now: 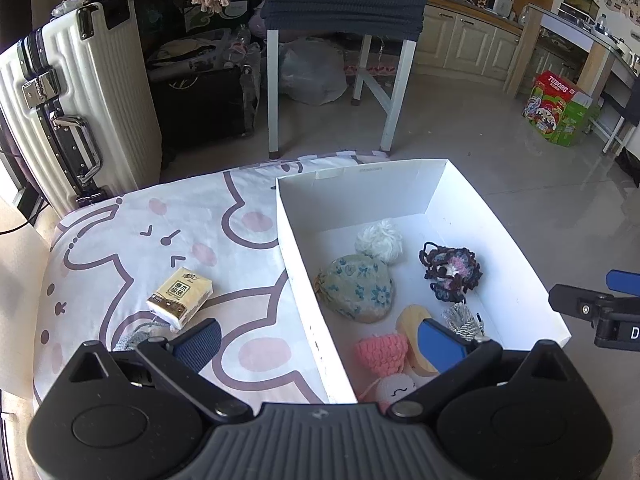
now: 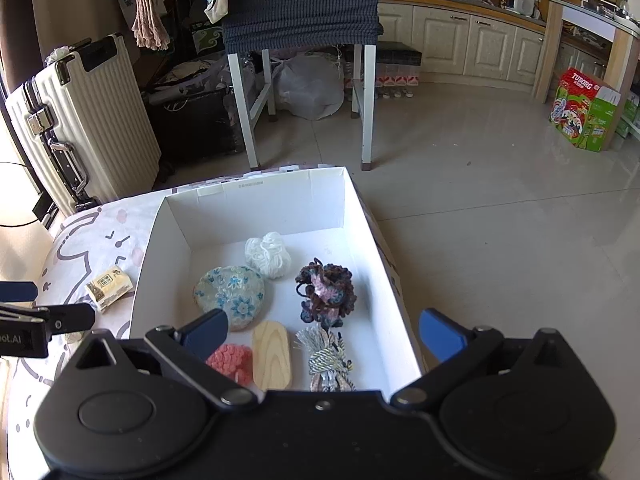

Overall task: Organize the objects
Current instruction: 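Withdraw both open tools up from the box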

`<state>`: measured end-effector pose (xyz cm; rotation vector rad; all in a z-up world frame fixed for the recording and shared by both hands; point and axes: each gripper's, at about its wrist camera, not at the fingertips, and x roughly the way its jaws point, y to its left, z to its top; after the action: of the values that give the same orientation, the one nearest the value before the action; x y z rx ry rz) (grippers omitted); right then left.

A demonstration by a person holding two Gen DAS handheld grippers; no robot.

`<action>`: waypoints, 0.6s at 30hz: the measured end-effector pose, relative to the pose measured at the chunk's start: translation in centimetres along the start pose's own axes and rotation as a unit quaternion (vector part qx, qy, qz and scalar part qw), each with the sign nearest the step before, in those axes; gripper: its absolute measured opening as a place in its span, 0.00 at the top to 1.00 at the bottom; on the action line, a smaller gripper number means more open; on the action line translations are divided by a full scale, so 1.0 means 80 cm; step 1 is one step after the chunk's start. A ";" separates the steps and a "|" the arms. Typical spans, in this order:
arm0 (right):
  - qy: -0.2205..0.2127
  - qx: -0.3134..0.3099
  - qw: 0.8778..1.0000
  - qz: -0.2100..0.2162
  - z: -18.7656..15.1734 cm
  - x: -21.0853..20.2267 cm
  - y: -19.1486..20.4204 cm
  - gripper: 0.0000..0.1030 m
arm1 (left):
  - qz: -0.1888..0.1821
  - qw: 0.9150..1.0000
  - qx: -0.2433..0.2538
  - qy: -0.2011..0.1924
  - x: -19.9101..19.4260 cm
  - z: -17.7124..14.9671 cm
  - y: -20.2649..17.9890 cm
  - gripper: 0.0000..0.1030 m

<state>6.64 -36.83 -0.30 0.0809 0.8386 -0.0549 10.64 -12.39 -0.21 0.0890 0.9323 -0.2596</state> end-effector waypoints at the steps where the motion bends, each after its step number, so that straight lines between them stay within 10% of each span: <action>1: 0.000 0.001 1.000 -0.001 -0.001 -0.001 0.000 0.00 | 0.000 1.000 -0.001 0.000 0.001 -0.001 0.001 0.00; 18: 0.007 -0.005 1.000 0.001 0.001 0.012 0.024 0.00 | 0.012 0.999 -0.026 -0.014 -0.005 -0.005 0.045 0.00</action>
<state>7.51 -34.97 -0.84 0.0716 0.8526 -0.0488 11.09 -8.74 -0.26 0.0477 0.9096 -0.2135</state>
